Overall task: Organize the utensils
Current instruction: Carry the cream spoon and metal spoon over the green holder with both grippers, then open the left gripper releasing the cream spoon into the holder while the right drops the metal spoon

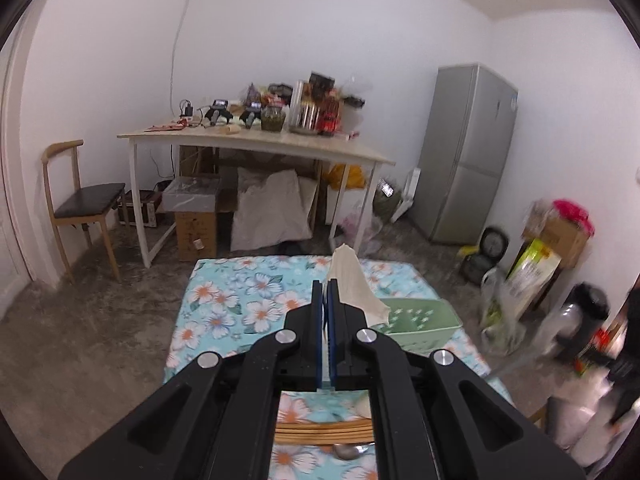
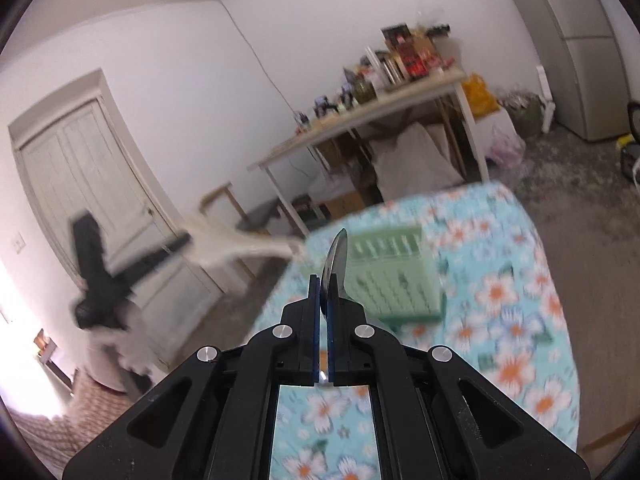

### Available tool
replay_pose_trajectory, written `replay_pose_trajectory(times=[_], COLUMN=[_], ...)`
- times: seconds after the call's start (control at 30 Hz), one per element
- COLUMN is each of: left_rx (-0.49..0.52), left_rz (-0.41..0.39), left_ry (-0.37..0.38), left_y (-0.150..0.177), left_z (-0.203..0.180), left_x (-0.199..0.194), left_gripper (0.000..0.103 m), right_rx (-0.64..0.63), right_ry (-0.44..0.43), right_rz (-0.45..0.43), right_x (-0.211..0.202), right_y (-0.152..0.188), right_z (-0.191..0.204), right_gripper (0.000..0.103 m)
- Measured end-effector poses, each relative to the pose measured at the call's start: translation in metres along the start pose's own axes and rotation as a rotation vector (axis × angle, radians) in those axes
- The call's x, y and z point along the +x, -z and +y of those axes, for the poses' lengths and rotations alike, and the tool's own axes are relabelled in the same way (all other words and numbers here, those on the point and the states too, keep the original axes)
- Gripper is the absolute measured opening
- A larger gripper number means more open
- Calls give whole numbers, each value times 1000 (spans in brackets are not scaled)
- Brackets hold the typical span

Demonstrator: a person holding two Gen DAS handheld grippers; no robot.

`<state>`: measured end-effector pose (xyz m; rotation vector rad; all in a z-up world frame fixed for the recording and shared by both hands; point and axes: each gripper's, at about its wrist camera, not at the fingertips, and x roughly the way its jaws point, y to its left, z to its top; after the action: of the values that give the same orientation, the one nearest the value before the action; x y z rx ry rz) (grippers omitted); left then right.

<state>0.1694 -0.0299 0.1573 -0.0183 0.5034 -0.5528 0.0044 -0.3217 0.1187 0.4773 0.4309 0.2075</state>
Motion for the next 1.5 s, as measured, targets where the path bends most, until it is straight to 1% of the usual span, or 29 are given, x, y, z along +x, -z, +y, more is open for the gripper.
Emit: replay_pose_trajectory(times=[0.13, 0.3, 0.4, 0.6, 0.73, 0.8, 0.87, 0.93, 0.97, 1.0, 1.03, 1.07, 1.13, 1.2, 1.3, 1.4, 1.47, 1.5], left_rx=[69, 155, 206, 294, 302, 282, 237, 196, 183, 163, 139, 123, 92, 60, -6, -65, -98, -111], left_rz=[75, 140, 186, 295, 366, 401, 432, 422, 418, 410, 397, 383, 343, 303, 243, 208, 195, 191], left_ry=[-37, -73, -83, -99, -101, -87, -59, -33, -25, -14, -5, -1, 8, 11, 19, 20, 12, 8], left_y=[-12, -21, -26, -20, -11, -7, -4, -6, -7, -9, -11, -13, -18, -22, -23, -17, -8, -3], left_z=[-1, -5, -11, -23, -29, -29, -26, -23, -23, -22, -20, -19, -15, -10, 2, 14, 22, 26], left_x=[31, 62, 80, 124, 152, 166, 177, 180, 180, 179, 178, 175, 165, 154, 133, 114, 101, 95], left_gripper=[1, 1, 1, 1, 1, 2, 2, 3, 7, 16, 21, 30, 35, 42, 47, 50, 51, 51], right_rx=[-17, -50, -50, -55, -48, -36, -23, -13, -11, -9, -8, -5, -4, -11, -42, -119, -171, -177], right_ry=[-49, -69, -77, -48, -33, -35, -39, -41, -42, -42, -40, -40, -37, -30, 1, 60, 108, 115], right_rz=[-46, -78, -72, -29, -5, 10, 27, 42, 47, 52, 57, 65, 78, 94, 126, 164, 195, 198], right_x=[-2, 9, 25, 57, 71, 78, 84, 88, 91, 93, 96, 99, 104, 110, 120, 130, 137, 137], right_y=[-31, -57, -68, -74, -76, -76, -74, -73, -73, -72, -72, -71, -70, -68, -61, -50, -41, -38], right_z=[9, 16, 12, -1, -13, -19, -27, -31, -33, -35, -37, -40, -42, -43, -43, -38, -34, -34], right_gripper=[1, 1, 1, 1, 1, 1, 1, 1, 1, 1, 1, 1, 1, 1, 1, 7, 17, 27])
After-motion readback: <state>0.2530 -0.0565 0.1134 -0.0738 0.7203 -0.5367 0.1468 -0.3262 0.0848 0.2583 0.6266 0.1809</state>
